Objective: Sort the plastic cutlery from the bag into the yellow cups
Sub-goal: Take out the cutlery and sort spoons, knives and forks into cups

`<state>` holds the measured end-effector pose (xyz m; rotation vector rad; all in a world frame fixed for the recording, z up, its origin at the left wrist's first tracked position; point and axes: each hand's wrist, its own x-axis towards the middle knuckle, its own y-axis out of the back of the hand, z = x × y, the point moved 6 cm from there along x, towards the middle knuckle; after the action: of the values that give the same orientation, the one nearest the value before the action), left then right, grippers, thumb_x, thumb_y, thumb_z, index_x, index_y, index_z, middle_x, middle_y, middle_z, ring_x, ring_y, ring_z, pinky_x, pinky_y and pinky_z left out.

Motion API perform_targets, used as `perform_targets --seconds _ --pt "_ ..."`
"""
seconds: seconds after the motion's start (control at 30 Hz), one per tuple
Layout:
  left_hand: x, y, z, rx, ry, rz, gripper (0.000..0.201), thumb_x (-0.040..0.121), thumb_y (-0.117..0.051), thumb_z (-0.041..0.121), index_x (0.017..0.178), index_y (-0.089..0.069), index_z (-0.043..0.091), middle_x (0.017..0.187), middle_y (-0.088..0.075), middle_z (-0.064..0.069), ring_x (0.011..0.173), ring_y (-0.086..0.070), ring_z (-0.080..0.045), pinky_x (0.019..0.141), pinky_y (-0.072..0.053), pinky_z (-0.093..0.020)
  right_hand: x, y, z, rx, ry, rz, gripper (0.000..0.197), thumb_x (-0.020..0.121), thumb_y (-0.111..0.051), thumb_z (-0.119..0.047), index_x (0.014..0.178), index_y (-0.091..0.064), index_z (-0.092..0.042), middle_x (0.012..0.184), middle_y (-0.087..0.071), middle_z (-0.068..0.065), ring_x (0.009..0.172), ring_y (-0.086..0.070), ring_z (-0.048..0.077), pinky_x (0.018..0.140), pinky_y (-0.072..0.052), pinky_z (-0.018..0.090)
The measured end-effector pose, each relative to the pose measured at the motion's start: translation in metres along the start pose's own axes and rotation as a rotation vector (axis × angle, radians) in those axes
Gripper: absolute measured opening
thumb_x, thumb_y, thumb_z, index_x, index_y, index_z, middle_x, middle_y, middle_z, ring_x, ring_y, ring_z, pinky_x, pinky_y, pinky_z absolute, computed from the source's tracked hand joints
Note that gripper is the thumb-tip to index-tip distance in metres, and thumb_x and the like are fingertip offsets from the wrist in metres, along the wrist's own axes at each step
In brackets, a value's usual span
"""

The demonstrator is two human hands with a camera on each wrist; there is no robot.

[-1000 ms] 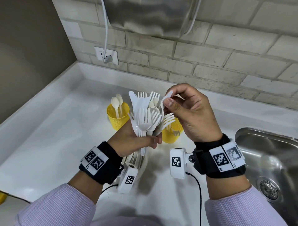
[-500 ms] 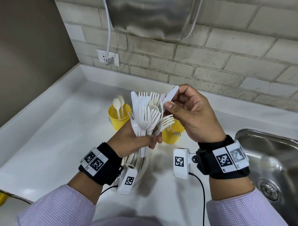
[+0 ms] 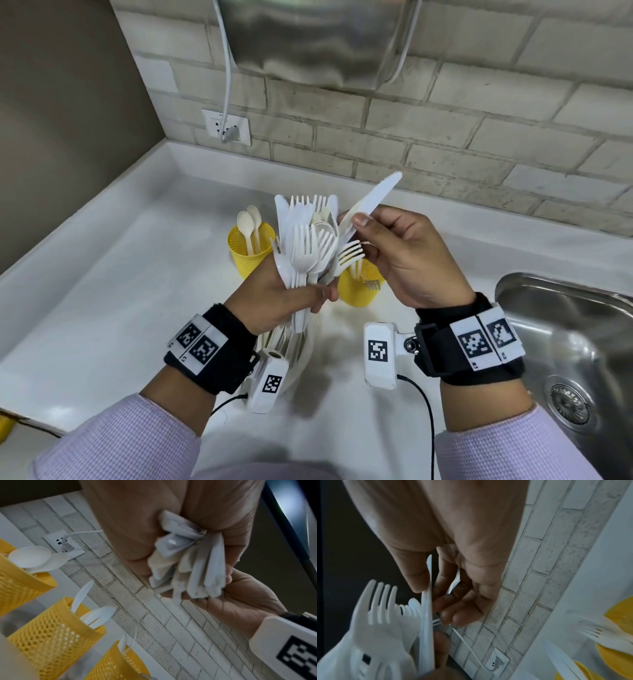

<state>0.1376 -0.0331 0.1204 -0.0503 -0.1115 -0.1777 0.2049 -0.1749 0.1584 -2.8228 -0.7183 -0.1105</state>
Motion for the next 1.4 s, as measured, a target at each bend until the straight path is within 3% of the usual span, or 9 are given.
perform_targets --seconds 0.1,0.2,0.3,0.53,0.73,0.93,1.1,1.23,1.4 --pt "-0.001 -0.001 0.000 0.009 -0.003 0.003 0.010 0.080 -0.052 -0.024 0.088 -0.054 -0.018 0.079 -0.061 -0.017 0.064 -0.059 -0.014 0.065 -0.047 -0.029 0.000 0.002 -0.003 -0.034 0.043 0.051 0.033 0.094 -0.063 -0.017 0.103 -0.067 0.014 0.090 -0.066 0.038 0.076 -0.064 0.044 0.079 -0.054 0.060" --pt "-0.002 -0.002 0.002 -0.014 -0.011 0.008 0.010 0.078 -0.052 -0.021 0.088 -0.053 -0.018 0.079 -0.060 -0.019 0.064 -0.059 -0.014 0.064 -0.047 -0.027 0.000 0.008 -0.010 0.023 0.102 0.126 0.013 0.091 -0.066 -0.007 0.100 -0.072 0.000 0.084 -0.073 0.009 0.075 -0.066 0.024 0.076 -0.057 0.038" --pt "-0.002 -0.003 0.004 -0.004 -0.010 0.008 0.007 0.078 -0.053 -0.018 0.086 -0.054 -0.019 0.078 -0.061 -0.018 0.063 -0.059 -0.013 0.063 -0.047 -0.029 0.002 0.015 -0.017 0.232 0.108 0.173 0.015 0.086 -0.066 0.002 0.098 -0.072 -0.006 0.083 -0.071 0.001 0.079 -0.066 0.016 0.077 -0.056 0.030" --pt "-0.003 -0.006 0.006 -0.021 -0.007 0.007 0.015 0.080 -0.056 -0.014 0.095 -0.055 -0.017 0.078 -0.062 -0.019 0.062 -0.058 -0.015 0.063 -0.046 -0.031 0.004 0.038 -0.043 0.752 0.160 0.150 0.016 0.093 -0.058 -0.009 0.095 -0.072 -0.017 0.087 -0.068 0.001 0.091 -0.073 0.020 0.089 -0.057 0.055" --pt "-0.001 -0.011 0.008 -0.005 -0.025 0.002 0.031 0.079 -0.056 -0.013 0.073 -0.064 0.016 0.076 -0.063 -0.018 0.061 -0.059 -0.013 0.063 -0.047 -0.026 0.007 0.023 -0.029 0.224 0.201 0.083 0.019 0.105 -0.043 -0.012 0.118 -0.054 -0.020 0.091 -0.048 0.006 0.060 -0.051 0.021 0.063 -0.048 0.036" --pt "0.002 0.000 0.010 -0.016 -0.059 0.078 0.036 0.077 -0.056 -0.013 0.072 -0.066 0.021 0.074 -0.062 -0.014 0.061 -0.055 -0.016 0.064 -0.044 -0.029 -0.002 0.020 0.032 0.020 -0.117 0.165 0.012 0.089 -0.058 -0.024 0.097 -0.065 -0.018 0.069 -0.035 0.001 0.051 -0.025 0.014 0.052 -0.019 0.029" --pt "0.003 0.025 0.010 -0.076 -0.088 0.221 0.028 0.070 -0.061 -0.008 0.067 -0.066 0.019 0.074 -0.062 -0.017 0.062 -0.056 -0.022 0.064 -0.043 -0.031 -0.009 0.015 0.074 -0.261 -0.243 0.114 0.015 0.095 -0.063 -0.006 0.086 -0.061 -0.018 0.054 -0.044 -0.013 0.042 -0.033 0.008 0.040 -0.027 0.019" --pt "-0.002 0.042 0.007 -0.066 -0.086 0.278 0.009 0.068 -0.064 0.004 0.067 -0.064 0.013 0.074 -0.061 -0.017 0.063 -0.057 -0.023 0.066 -0.040 -0.036 -0.013 0.004 0.110 -0.625 -0.268 -0.054 0.010 0.089 -0.070 -0.013 0.081 -0.066 -0.018 0.063 -0.055 -0.012 0.053 -0.047 0.002 0.054 -0.036 0.017" --pt "-0.014 0.061 0.000 -0.030 -0.080 0.319 0.023 0.075 -0.057 -0.011 0.070 -0.064 0.011 0.074 -0.062 -0.014 0.061 -0.053 -0.025 0.067 -0.042 -0.035 -0.019 -0.009 0.154 -0.898 -0.360 -0.147 0.017 0.087 -0.071 -0.024 0.078 -0.070 -0.009 0.073 -0.065 -0.003 0.071 -0.060 0.013 0.058 -0.039 0.020"
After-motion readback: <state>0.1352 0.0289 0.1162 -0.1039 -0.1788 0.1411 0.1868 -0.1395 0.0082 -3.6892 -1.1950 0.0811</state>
